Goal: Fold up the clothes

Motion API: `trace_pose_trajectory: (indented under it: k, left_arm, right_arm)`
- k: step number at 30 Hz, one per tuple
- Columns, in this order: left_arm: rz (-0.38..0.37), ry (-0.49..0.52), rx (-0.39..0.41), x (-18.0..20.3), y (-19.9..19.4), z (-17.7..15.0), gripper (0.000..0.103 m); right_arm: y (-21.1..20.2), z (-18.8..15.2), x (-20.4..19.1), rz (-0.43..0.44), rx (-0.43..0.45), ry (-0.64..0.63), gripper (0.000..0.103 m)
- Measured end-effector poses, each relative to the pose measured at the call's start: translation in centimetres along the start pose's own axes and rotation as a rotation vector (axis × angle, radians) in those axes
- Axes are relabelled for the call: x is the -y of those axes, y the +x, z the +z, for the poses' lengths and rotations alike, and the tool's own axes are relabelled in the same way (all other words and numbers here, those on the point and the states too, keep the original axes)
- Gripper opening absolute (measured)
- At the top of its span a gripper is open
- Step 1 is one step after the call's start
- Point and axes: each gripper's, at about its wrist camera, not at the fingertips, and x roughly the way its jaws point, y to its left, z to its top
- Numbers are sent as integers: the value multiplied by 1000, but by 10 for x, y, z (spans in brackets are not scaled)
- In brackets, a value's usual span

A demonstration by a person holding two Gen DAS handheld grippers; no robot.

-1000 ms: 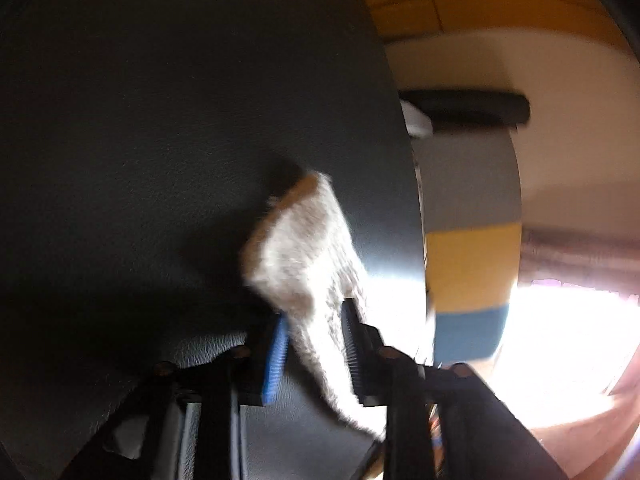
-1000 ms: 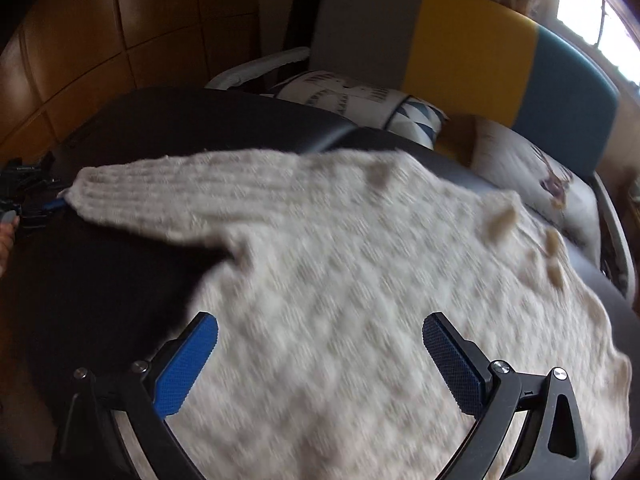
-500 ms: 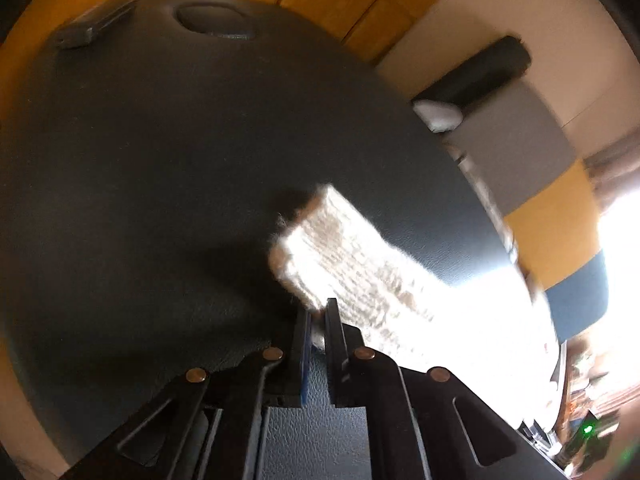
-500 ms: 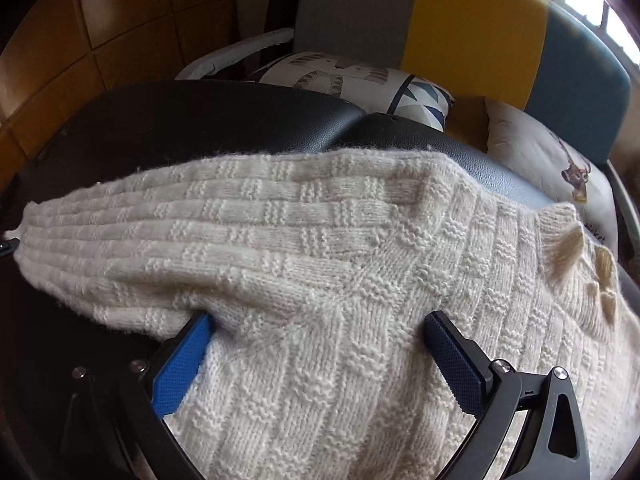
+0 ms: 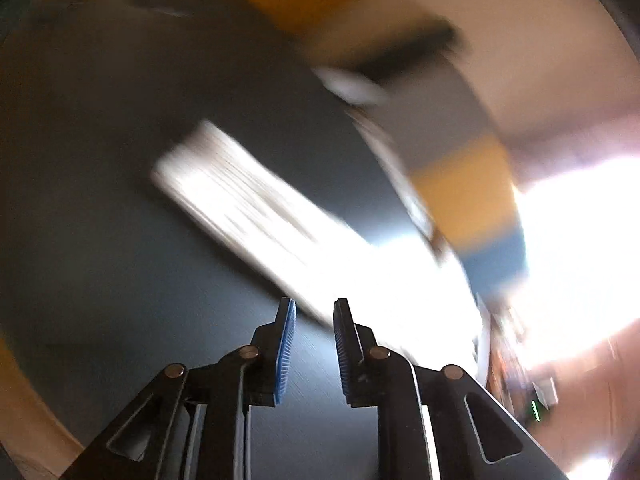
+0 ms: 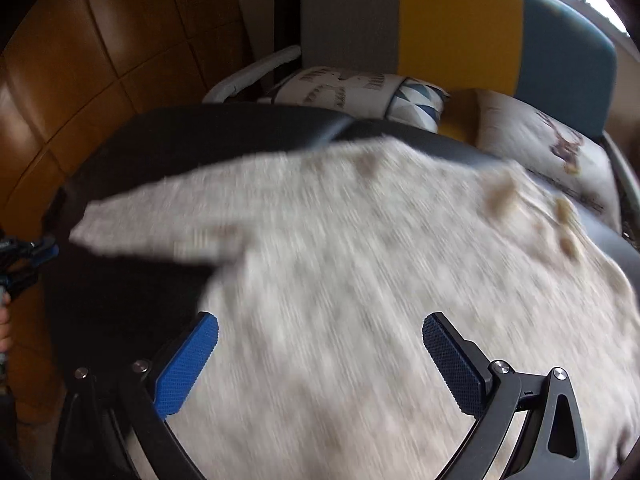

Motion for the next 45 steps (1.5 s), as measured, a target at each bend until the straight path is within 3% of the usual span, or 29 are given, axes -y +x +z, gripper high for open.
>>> trace_pose_trajectory:
  k: [5, 8, 11, 14, 18, 20, 21, 22, 24, 27, 31, 39, 45]
  left_arm:
    - [-137, 206, -327, 58, 40, -101, 19]
    - [-151, 248, -440, 75, 52, -141, 22]
    - [-133, 281, -497, 87, 52, -188, 25]
    - [-72, 307, -499, 96, 51, -211, 31]
    - [-67, 334, -503, 110, 56, -220, 36]
    - [-25, 381, -477, 88, 54, -212, 32]
    - [3, 411, -465, 78, 54, -209, 14]
    - [36, 441, -457, 75, 57, -210, 10]
    - [90, 484, -440, 71, 60, -210, 9]
    - [136, 509, -435, 70, 57, -208, 9]
    - [98, 519, -439, 84, 60, -208, 12]
    - [-2, 606, -430, 127, 57, -208, 18]
    - [13, 611, -473, 125, 77, -215, 18]
  right_arm:
    - [-50, -83, 28, -37, -17, 57, 103]
    - [-78, -130, 54, -61, -21, 133, 103]
    - [-100, -172, 82, -115, -23, 219, 103]
    - [-111, -201, 106, -142, -23, 304, 103]
    - [-117, -223, 115, -112, -5, 333, 103]
    - [-118, -227, 115, -117, 0, 321, 103]
    - [-116, -227, 114, -127, -2, 310, 103]
    - [-114, -227, 113, -150, -13, 289, 103]
    - [-108, -228, 111, -213, -36, 238, 103]
    - [-109, -230, 118, -229, -26, 248, 103]
    - [-113, -231, 119, -229, -9, 256, 103]
    - [-182, -253, 130, -24, 118, 427, 103]
    - [-167, -262, 107, 24, 57, 389, 103]
